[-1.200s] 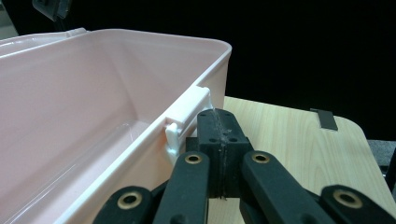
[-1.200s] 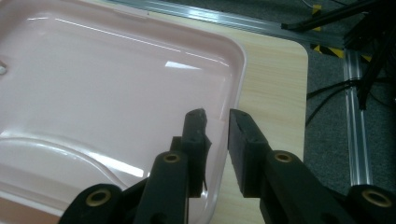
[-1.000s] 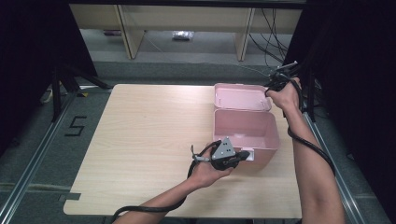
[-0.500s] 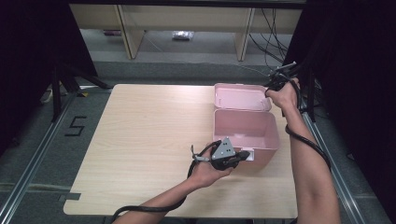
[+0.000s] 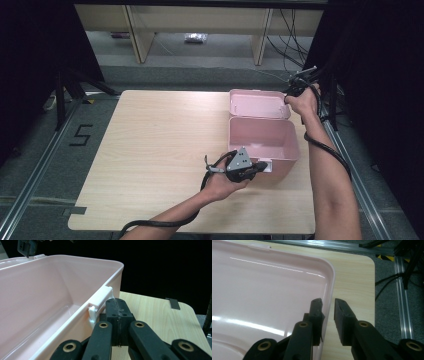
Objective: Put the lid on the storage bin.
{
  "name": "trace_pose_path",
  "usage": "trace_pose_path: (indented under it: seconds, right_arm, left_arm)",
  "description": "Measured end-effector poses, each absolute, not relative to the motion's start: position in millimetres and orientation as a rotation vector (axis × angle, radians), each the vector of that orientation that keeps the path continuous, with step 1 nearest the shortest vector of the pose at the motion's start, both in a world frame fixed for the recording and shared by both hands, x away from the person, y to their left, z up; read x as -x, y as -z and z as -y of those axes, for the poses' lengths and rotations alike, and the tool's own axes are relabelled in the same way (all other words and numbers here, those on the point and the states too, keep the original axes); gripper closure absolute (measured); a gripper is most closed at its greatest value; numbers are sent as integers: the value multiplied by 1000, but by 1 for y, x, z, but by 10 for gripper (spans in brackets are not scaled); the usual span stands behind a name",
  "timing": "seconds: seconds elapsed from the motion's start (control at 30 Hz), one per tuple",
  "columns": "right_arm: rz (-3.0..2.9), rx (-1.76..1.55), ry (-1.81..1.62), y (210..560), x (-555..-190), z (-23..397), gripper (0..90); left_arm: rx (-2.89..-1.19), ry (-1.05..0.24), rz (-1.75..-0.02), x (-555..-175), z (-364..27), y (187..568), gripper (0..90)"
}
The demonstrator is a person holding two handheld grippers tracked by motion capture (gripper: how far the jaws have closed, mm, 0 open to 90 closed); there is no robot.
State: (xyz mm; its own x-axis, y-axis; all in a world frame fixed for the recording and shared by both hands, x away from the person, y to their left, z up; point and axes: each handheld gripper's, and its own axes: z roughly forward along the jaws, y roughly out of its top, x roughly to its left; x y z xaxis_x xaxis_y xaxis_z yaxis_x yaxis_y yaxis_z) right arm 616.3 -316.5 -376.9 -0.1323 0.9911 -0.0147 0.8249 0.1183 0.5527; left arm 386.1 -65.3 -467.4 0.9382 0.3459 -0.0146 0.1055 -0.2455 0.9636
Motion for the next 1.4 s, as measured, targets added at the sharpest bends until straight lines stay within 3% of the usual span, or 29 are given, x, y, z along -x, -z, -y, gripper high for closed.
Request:
trace_pose_path:
  seconds: [1.4]
  right_arm:
    - [-2003, -1874, -562, 392, -631, 314, 826]
  left_arm:
    - [-1819, -238, -330, -386, 65, 467, 898]
